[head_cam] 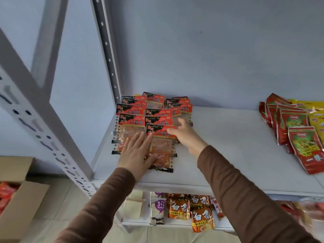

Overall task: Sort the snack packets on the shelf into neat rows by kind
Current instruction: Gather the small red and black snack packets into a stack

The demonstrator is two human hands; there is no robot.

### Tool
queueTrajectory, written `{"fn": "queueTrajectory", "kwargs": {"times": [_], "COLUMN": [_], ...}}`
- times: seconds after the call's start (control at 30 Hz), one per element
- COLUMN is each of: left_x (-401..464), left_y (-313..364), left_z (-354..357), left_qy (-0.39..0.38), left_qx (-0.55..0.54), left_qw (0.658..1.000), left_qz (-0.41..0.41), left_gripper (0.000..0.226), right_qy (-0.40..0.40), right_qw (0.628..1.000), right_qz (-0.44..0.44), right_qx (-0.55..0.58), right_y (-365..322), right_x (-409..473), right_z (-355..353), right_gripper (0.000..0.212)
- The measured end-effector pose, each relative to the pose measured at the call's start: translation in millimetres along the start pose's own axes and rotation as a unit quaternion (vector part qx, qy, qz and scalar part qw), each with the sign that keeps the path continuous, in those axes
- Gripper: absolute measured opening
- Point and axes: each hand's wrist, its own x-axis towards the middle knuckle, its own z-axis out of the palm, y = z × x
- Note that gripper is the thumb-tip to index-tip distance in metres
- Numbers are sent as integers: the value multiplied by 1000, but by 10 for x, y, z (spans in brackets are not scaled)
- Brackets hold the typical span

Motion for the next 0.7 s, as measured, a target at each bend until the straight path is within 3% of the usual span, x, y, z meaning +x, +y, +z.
{"fn": "queueTrajectory", "kwargs": {"times": [0.2, 0.43, 0.7], "left_x": [-14, -20, -50], "left_y": [-107, -143, -145], "left_z": [109, 112, 6], "left_qy": [33, 73, 75], "left_qx": [-29, -119, -232], "left_qw": [998, 988, 969], "left_qz": [36, 63, 51], "left_gripper": [79, 91, 98], "right_qy": [21, 42, 131], "right_qw": [998, 991, 956], "right_qz": [23, -58, -116], "right_qx": [54, 108, 233], "right_y": [-21, 235, 304], "right_x": [-109, -262, -258], "right_z": [197, 381, 15], "right_gripper": [25, 43, 23]}}
